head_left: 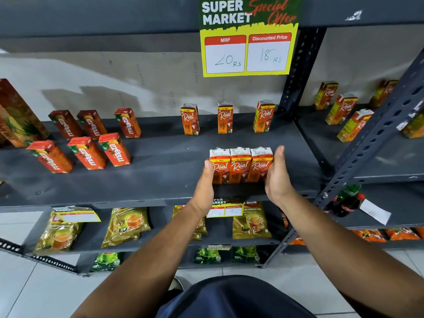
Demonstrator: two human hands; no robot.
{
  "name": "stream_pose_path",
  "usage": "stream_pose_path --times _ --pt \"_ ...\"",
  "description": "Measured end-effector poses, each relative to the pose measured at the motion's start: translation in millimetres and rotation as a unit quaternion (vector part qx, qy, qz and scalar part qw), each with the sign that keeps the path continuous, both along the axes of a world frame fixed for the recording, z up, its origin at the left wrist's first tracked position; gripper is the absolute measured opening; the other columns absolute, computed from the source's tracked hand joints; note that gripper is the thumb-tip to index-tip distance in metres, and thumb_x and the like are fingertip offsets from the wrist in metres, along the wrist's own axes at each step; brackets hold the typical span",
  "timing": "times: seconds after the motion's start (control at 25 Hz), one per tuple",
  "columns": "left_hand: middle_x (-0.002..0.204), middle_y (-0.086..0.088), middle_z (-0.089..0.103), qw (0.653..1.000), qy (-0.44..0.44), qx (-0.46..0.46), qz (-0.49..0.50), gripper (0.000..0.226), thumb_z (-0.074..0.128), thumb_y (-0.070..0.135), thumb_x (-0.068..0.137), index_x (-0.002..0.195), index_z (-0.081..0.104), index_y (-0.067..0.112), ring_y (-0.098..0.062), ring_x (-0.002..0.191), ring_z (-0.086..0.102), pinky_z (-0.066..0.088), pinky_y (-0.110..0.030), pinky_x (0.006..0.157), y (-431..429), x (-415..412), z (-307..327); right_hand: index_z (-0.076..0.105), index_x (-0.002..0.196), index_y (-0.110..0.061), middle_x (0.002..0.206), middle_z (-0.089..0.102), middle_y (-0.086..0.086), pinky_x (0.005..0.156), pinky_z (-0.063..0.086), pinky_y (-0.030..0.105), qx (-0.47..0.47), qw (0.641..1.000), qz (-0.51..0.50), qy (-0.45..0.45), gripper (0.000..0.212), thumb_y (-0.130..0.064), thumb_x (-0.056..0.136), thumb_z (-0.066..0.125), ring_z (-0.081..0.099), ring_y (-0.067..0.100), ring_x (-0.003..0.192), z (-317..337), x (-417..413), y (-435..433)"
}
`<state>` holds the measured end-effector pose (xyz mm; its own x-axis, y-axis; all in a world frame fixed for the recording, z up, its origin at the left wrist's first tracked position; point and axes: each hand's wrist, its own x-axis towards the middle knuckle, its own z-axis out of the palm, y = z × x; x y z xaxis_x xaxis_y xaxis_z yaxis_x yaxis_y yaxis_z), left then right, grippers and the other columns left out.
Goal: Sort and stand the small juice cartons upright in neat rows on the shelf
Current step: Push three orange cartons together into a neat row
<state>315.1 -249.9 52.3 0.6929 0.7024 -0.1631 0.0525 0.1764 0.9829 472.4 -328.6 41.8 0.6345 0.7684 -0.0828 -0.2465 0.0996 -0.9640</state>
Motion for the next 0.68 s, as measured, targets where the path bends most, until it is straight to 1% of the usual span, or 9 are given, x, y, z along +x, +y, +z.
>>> stream_pose_path --times 0.04,0.12,0.2,0.32,0.44,0.48,0.6,0.68 --pt "0.12 0.02 0.05 1.0 0.001 0.005 -0.001 0.064 0.016 0.07 0.074 0.126 0.037 0.039 0.003 0.113 0.046 0.034 -0.013 0.091 -0.4 -0.9 -1.5 0.047 0.141 -0.021 0.134 0.061 0.003 0.11 0.039 0.039 -0.001 1.0 0.001 -0.002 0.118 -0.097 0.05 0.046 0.057 0.016 0.124 -0.4 -0.8 -1.2" --pt "0.13 0.011 0.052 1.0 0.0 0.007 -0.001 0.079 0.02 0.08 0.072 0.134 0.039 0.036 -0.004 0.122 0.046 0.034 -0.021 0.102 0.9 -1.9 -5.2 0.047 0.14 -0.022 0.133 0.062 0.002 0.109 0.04 0.038 -0.006 1.0 0.003 -0.004 0.12 -0.098 0.047 0.047 0.057 0.016 0.123 0.3 -2.7 -2.9" --pt "0.137 0.008 0.05 1.0 0.0 0.004 -0.005 0.095 0.023 0.087 0.065 0.141 0.037 0.033 -0.007 0.127 0.044 0.031 -0.03 0.11 1.2 -3.2 -7.0 0.047 0.141 -0.022 0.133 0.061 0.002 0.109 0.039 0.039 -0.01 1.0 0.005 -0.003 0.12 -0.098 0.047 0.046 0.057 0.016 0.124 0.0 -3.4 -3.9" --pt "0.138 0.009 0.05 1.0 -0.002 0.016 -0.006 0.094 0.023 0.089 0.067 0.142 0.037 0.033 -0.007 0.129 0.043 0.028 -0.034 0.114 -1.0 -4.6 -6.1 0.047 0.141 -0.023 0.135 0.06 0.002 0.11 0.038 0.04 -0.016 1.0 0.008 -0.007 0.119 -0.098 0.049 0.045 0.055 0.017 0.125 -0.3 -4.5 -6.1" --pt "0.139 0.006 0.051 1.0 0.008 0.017 -0.01 0.097 0.027 0.095 0.064 0.141 0.039 0.037 -0.012 0.132 0.043 0.027 -0.043 0.116 0.0 -5.1 -8.0 0.046 0.142 -0.023 0.136 0.06 0.002 0.11 0.038 0.04 -0.025 1.0 0.006 -0.013 0.12 -0.099 0.049 0.043 0.055 0.017 0.126 -0.8 -4.8 -7.4" --pt "0.139 0.006 0.051 1.0 0.01 0.018 -0.011 0.097 0.026 0.095 0.064 0.14 0.039 0.037 -0.011 0.132 0.043 0.027 -0.043 0.116 0.2 -5.8 -7.3 0.046 0.142 -0.023 0.136 0.059 0.002 0.11 0.038 0.039 -0.025 1.0 0.006 -0.015 0.119 -0.099 0.049 0.043 0.054 0.016 0.126 -1.1 -4.8 -7.5" --pt "0.139 0.01 0.05 1.0 0.002 0.025 -0.014 0.102 0.027 0.096 0.059 0.142 0.037 0.036 -0.006 0.131 0.042 0.026 -0.036 0.116 1.2 -6.9 -5.8 0.046 0.141 -0.024 0.135 0.06 0.0 0.108 0.039 0.036 -0.025 1.0 0.004 -0.016 0.117 -0.098 0.051 0.043 0.055 0.014 0.126 -1.1 -5.7 -8.9" --pt "0.14 0.009 0.05 0.999 0.001 0.026 -0.019 0.103 0.027 0.096 0.06 0.143 0.036 0.035 -0.008 0.132 0.042 0.026 -0.038 0.116 2.3 -7.0 -7.6 0.047 0.14 -0.025 0.134 0.061 -0.001 0.103 0.041 0.033 -0.024 1.0 0.007 -0.017 0.116 -0.098 0.05 0.043 0.055 0.013 0.124 -0.3 -6.0 -9.3"
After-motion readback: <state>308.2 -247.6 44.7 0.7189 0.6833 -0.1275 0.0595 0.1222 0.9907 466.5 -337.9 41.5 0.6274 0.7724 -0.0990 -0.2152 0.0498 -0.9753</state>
